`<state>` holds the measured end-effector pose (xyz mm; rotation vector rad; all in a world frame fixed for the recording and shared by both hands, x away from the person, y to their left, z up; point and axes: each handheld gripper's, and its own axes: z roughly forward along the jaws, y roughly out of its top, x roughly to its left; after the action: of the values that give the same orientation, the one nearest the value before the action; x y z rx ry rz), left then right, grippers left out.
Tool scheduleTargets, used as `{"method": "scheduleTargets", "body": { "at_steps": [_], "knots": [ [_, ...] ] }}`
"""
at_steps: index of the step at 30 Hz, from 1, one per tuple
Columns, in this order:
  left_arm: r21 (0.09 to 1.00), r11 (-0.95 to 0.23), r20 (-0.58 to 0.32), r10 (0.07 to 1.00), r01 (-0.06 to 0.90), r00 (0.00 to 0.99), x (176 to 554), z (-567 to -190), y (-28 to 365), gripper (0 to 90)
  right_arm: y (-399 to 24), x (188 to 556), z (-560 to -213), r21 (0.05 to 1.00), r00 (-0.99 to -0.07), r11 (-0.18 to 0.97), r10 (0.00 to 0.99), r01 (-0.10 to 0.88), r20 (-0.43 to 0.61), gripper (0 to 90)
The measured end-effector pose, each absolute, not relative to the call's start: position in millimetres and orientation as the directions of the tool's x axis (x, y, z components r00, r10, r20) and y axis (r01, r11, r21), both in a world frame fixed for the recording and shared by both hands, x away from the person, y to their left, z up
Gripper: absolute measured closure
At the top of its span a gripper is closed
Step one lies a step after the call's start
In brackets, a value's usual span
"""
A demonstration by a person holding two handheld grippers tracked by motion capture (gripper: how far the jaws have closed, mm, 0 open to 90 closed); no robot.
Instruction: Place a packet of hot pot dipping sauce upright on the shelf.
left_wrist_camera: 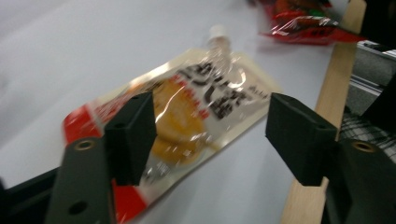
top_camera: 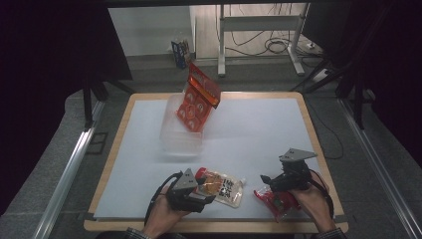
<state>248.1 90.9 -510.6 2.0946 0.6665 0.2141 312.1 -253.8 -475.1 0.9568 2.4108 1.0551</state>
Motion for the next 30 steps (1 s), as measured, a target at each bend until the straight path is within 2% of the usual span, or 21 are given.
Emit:
{"method": "scheduleTargets", "body": {
  "at_steps": [7, 8, 10, 14, 23, 30],
  "knots": [
    [0.817, -0.452, -0.121, 0.472, 0.357, 0.873, 253.9, -506.2, 60.7, 47.1, -266.3, 306.6, -479.0, 0.738, -0.699, 0.488, 0.714, 0.465, -0.032, 1.5],
    [0.819, -0.453, -0.124, 0.458, 0.351, 0.88, 254.5, -505.6, 55.7, 51.7, -268.8, 305.3, -478.9, 0.735, -0.697, 0.489, 0.716, 0.47, -0.03, 2.0],
    [0.823, -0.462, -0.117, 0.433, 0.331, 0.894, 255.5, -504.2, 43.3, 53.2, -270.2, 304.5, -478.7, 0.734, -0.696, 0.487, 0.718, 0.473, -0.028, 2.0],
    [0.822, -0.481, -0.108, 0.393, 0.304, 0.913, 256.3, -503.7, 23.0, 62.4, -280.9, 302.2, -479.7, 0.734, -0.684, 0.466, 0.73, 0.494, -0.002, 2.0],
    [0.821, -0.496, -0.113, 0.343, 0.282, 0.932, 260.4, -506.3, -13.6, 70.4, -290.1, 295.2, -482.4, 0.724, -0.664, 0.483, 0.746, 0.492, -0.046, 0.0],
    [0.831, -0.476, -0.132, 0.335, 0.288, 0.933, 269.4, -502.3, -38.5, 73.5, -302.6, 292.5, -484.7, 0.724, -0.634, 0.448, 0.773, 0.524, -0.02, 0.0]
  ]
}}
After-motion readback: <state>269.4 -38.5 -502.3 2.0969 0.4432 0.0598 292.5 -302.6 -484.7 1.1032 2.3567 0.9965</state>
